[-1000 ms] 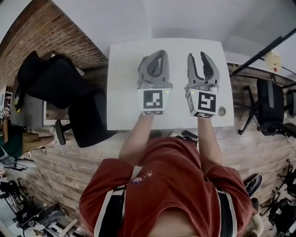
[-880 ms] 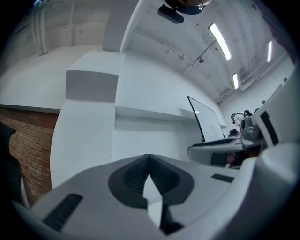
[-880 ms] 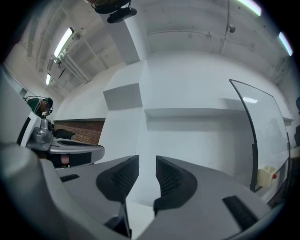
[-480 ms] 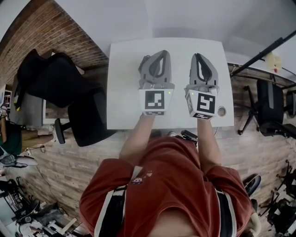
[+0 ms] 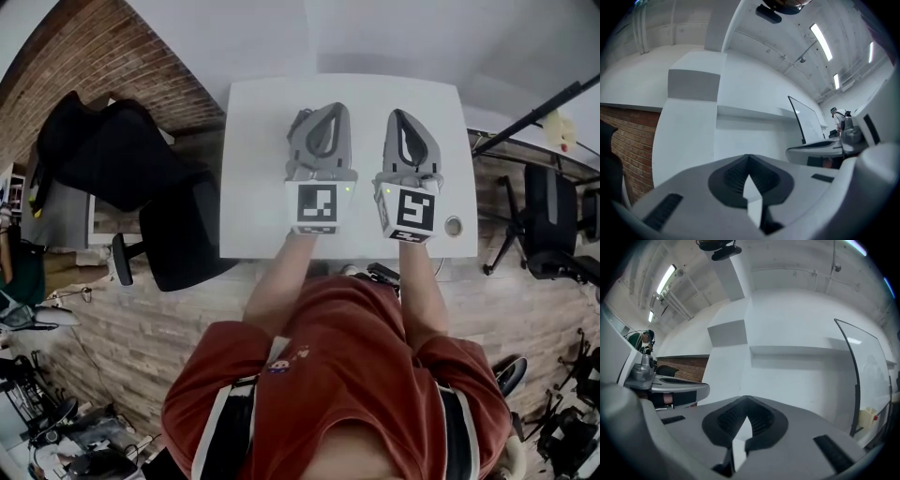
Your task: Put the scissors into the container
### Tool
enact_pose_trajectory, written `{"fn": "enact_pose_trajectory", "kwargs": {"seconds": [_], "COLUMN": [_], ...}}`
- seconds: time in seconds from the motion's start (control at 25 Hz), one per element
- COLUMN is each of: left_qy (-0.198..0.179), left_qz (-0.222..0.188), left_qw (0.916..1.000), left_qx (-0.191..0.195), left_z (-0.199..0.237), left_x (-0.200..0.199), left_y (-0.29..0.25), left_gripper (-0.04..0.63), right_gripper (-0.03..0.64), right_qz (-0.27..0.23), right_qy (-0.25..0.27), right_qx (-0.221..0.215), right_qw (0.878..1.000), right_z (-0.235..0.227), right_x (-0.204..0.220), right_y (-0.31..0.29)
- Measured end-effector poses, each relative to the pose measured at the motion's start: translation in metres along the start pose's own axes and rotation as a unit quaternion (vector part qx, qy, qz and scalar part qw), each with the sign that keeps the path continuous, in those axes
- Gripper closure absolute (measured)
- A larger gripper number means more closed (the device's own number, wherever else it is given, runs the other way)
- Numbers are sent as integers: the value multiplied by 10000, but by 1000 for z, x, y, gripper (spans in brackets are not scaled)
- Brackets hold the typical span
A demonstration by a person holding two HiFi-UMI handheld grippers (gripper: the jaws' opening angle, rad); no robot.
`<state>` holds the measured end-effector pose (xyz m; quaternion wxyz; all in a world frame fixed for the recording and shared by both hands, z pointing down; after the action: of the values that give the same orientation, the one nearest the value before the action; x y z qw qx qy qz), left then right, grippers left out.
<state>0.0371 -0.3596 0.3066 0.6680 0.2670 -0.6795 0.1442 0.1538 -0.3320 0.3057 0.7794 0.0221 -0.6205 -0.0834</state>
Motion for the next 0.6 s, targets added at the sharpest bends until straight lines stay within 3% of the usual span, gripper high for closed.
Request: {"fn": "enact_pose_trajectory", "kwargs": {"seconds": [0.6], "left_qy": [-43], "left_qz": [63], "left_qw": [9998], "left_qx": [-162], "left_z": [16], "left_x": [3], "left_y": [6], "left_gripper": [583], "right_gripper": [607], "right_qz": [133], "right_qy": [39], "right_qx": [-157], "right_qw": [9998], "right_z": [12], "right_x": [4], "right_y": [-8]}}
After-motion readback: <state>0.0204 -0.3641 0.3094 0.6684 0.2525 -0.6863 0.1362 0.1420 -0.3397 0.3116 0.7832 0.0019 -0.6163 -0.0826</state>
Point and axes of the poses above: the fingertips, and each gripper's own axes: y backward along the fingers, z to its left, x out of its underside, the point moved 5 cm from there along y, backward along the fingers, and after that the axes turned 5 degrees about y, right-handed, at the moved point
